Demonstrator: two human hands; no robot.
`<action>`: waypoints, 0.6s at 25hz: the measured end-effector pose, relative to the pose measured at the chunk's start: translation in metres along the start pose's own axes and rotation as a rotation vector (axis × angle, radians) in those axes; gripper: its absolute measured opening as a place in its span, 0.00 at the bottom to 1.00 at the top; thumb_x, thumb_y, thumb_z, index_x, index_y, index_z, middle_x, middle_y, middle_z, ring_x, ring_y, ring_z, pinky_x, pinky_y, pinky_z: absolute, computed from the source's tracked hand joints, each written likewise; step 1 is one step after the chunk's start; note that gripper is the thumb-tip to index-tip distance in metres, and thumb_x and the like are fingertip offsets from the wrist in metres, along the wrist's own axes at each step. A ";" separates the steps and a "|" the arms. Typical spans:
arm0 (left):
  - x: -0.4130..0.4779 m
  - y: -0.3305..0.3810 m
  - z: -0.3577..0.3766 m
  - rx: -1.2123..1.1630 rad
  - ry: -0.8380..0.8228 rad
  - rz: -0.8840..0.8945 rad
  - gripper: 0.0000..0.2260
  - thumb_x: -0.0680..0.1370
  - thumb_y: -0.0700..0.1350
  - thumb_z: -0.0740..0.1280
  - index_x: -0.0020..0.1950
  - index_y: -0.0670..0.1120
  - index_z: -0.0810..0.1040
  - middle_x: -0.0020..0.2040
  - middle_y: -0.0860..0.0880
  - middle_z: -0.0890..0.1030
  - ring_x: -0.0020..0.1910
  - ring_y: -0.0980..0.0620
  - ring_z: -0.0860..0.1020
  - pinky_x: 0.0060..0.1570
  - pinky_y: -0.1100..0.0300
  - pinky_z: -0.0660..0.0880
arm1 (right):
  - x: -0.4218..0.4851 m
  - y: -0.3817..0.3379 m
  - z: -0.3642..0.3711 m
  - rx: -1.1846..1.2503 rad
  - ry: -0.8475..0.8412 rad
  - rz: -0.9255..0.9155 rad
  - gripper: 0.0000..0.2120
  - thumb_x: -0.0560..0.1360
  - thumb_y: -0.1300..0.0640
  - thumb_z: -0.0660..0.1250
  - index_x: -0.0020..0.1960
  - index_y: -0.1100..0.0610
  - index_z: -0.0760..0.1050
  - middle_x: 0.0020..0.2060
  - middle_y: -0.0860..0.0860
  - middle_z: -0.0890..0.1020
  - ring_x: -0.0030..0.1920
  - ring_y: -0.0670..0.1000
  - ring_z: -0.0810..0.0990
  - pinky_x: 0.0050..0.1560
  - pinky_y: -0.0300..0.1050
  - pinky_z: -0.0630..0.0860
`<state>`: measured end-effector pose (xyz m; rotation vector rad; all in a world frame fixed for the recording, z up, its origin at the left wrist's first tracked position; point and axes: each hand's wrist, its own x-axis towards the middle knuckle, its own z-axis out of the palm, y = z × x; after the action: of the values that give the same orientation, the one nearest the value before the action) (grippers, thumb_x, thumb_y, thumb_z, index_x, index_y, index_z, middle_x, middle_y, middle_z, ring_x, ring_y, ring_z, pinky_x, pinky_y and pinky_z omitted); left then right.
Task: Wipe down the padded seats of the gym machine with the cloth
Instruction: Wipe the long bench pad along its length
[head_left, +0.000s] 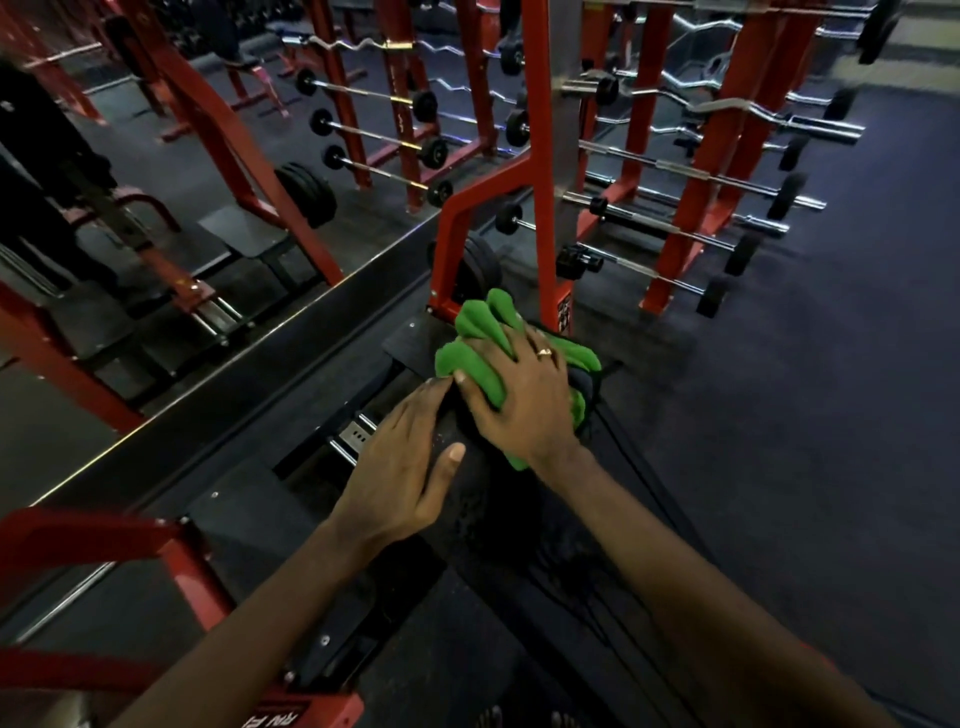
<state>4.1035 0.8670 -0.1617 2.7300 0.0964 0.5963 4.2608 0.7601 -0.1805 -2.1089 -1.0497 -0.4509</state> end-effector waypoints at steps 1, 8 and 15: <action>0.001 0.000 0.000 0.004 -0.003 0.006 0.29 0.84 0.53 0.55 0.79 0.36 0.62 0.78 0.41 0.67 0.77 0.47 0.66 0.76 0.53 0.63 | 0.006 0.012 -0.001 0.022 -0.008 -0.021 0.20 0.79 0.39 0.62 0.65 0.47 0.78 0.65 0.51 0.79 0.66 0.58 0.76 0.68 0.58 0.70; 0.000 -0.002 0.002 0.084 -0.052 -0.005 0.30 0.86 0.57 0.48 0.80 0.39 0.63 0.80 0.42 0.64 0.79 0.48 0.63 0.78 0.60 0.55 | 0.023 0.023 -0.007 0.171 0.153 0.544 0.19 0.82 0.40 0.61 0.66 0.48 0.77 0.58 0.52 0.81 0.57 0.57 0.81 0.56 0.50 0.75; -0.001 -0.002 -0.001 0.065 -0.055 -0.005 0.29 0.85 0.56 0.48 0.79 0.38 0.64 0.79 0.41 0.65 0.78 0.46 0.64 0.78 0.57 0.58 | 0.031 0.043 -0.013 0.240 0.079 0.855 0.23 0.81 0.37 0.60 0.67 0.50 0.78 0.60 0.57 0.82 0.63 0.63 0.79 0.61 0.53 0.73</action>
<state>4.1026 0.8690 -0.1619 2.8053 0.1112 0.5247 4.3139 0.7498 -0.1726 -2.0678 -0.0857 0.0199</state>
